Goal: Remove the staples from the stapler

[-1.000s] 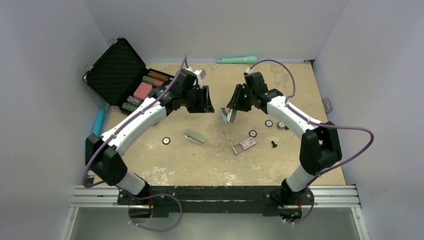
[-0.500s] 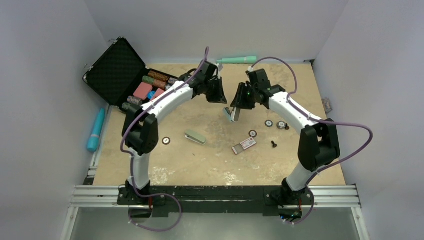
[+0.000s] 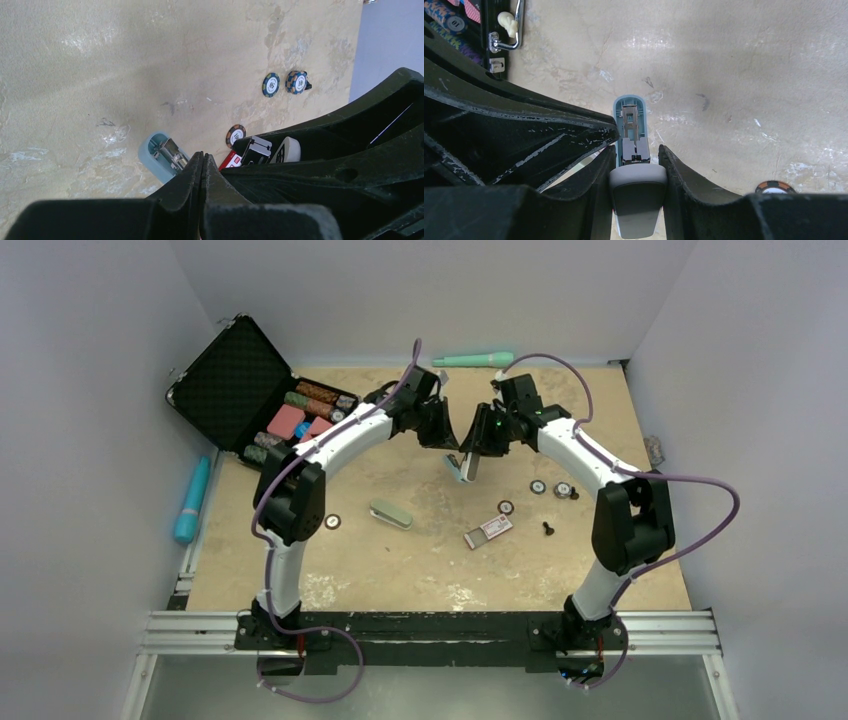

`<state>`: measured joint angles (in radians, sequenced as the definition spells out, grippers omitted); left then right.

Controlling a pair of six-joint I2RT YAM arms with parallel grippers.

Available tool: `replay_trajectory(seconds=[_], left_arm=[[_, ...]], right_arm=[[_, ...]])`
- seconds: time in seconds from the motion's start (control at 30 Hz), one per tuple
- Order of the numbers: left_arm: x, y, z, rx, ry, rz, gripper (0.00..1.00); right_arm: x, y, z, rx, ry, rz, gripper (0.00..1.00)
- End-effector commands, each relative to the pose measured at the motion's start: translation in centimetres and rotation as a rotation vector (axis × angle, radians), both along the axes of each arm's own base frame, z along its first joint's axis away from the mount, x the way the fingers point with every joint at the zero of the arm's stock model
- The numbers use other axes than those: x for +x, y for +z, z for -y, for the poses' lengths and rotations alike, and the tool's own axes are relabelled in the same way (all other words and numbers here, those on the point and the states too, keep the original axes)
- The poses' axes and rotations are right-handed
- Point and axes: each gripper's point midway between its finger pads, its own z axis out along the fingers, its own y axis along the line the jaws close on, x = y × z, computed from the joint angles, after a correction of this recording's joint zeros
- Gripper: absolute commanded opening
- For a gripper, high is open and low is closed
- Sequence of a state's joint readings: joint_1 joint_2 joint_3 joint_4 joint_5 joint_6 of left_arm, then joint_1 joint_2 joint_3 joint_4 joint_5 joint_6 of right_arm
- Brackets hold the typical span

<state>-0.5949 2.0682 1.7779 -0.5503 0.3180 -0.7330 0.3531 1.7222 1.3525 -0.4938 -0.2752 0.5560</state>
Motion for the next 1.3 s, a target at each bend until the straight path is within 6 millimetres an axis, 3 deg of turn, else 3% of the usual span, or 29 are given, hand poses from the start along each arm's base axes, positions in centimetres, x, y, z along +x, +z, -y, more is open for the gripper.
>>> replay_trajectory(seconds=[0.0, 0.2, 0.47, 0.97, 1.23, 1.27], left_arm=[[0.6, 0.4, 0.4, -0.031, -0.001, 0.019, 0.0], [0.1, -1.6, -0.3, 0.008, 0.022, -0.02, 0.0], [-0.4, -2.7, -0.8, 0.026, 0.031, -0.041, 0.0], [-0.8, -2.2, -1.1, 0.032, 0.025, -0.036, 0.0], [-2.1, -3.0, -1.8, 0.067, 0.009, -0.06, 0.0], [-2.3, -2.6, -2.0, 0.072, 0.01, -0.05, 0.05]], right_arm=[[0.3, 1.9, -0.9, 0.052, 0.038, 0.046, 0.0], [0.7, 2.4, -1.0, 0.051, 0.028, 0.042, 0.0], [1.0, 2.5, -1.3, 0.061, 0.027, 0.033, 0.0], [1.3, 2.6, -1.3, 0.055, 0.017, 0.036, 0.0], [2.4, 4.0, -0.4, 0.036, -0.002, 0.071, 0.0], [2.5, 4.2, -0.2, 0.03, -0.005, 0.075, 0.0]])
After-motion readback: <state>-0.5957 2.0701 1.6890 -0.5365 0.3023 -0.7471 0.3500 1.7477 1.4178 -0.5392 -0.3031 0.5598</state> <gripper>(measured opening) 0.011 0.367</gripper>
